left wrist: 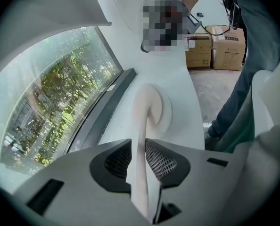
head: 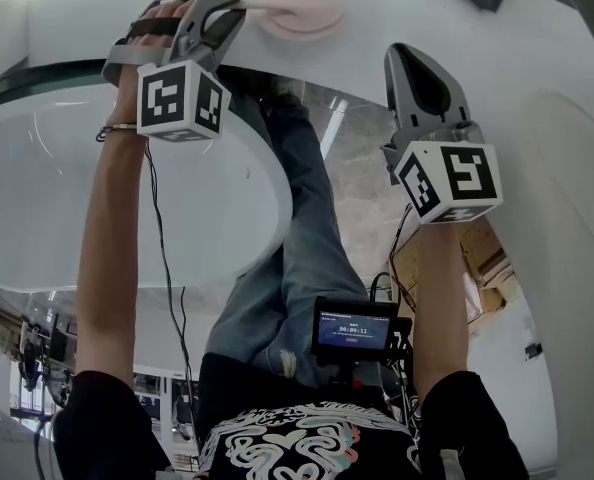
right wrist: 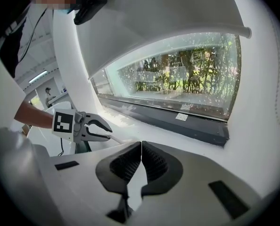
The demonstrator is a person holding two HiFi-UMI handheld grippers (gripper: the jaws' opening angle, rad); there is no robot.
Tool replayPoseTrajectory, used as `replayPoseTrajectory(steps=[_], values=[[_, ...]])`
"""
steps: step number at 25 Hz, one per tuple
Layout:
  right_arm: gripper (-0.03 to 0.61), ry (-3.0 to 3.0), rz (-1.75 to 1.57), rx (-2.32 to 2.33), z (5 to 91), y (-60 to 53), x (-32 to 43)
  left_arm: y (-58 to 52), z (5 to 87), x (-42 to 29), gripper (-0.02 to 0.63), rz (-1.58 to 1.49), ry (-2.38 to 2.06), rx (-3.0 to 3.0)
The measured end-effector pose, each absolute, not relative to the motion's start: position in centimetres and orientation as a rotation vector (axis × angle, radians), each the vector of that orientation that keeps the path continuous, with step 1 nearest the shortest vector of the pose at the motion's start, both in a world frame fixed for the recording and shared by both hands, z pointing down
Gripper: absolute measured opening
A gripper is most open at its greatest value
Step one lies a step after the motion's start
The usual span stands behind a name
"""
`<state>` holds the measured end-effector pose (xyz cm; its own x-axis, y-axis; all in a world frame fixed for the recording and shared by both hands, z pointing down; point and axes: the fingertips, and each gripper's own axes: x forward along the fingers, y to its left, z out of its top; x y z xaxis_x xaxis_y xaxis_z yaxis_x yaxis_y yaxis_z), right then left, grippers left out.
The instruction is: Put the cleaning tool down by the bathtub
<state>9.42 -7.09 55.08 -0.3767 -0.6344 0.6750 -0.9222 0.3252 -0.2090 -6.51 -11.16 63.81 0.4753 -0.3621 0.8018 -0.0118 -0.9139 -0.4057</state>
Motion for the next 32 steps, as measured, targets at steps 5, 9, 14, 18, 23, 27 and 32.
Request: replayPoseTrajectory(steps=[5,9,14,18,23,27,32], values=[[0.028,-2.114,0.788,1.374,54.8,-7.1,9.7,-11.4,62.6,-6.6,0.083,-1.361,0.382,-2.425],[0.028,-2.107,0.792,1.375,55.1,-7.0,9.5,-12.3,61.3,-7.4,0.083,-1.301,0.496,-2.518],[0.028,-2.113,0.794,1.37,55.0,-6.8,9.5,-12.8,60.9,-7.6,0.083,-1.299,0.565,-2.564],[0.028,-2.12,0.786,1.371,54.7,-6.9,9.6,-12.7,60.5,-7.6,0.083,-1.296,0.583,-2.575],[0.028,-2.133,0.773,1.38,53.9,-7.0,9.5,-11.8,58.9,-7.3,0.046,-1.25,0.574,-2.63],[0.028,-2.151,0.759,1.381,53.0,-7.2,8.9,-12.0,57.4,-7.9,0.026,-1.216,0.672,-2.664],[0.028,-2.177,0.744,1.393,51.6,-7.3,8.5,-12.2,55.8,-9.0,0.017,-1.203,0.815,-2.735]])
